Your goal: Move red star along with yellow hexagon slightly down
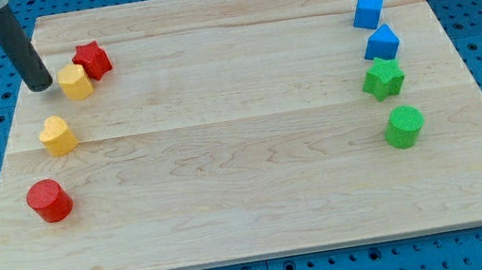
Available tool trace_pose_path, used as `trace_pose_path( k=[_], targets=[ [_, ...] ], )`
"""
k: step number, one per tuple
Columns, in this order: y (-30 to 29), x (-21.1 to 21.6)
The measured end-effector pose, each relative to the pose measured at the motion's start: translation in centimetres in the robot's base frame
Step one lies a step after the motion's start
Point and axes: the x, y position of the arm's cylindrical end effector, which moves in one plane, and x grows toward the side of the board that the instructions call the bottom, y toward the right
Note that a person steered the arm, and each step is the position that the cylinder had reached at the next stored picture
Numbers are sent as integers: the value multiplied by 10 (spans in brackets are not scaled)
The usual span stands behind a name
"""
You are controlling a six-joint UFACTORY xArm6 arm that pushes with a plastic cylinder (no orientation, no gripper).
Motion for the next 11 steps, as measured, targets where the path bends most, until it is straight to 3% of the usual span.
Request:
trace_pose_path(
  k=[2,4,6,7,11],
  targets=[
    [34,-1],
    [-45,-19],
    [-10,-69],
    [46,-71],
    [61,-59]
  ],
)
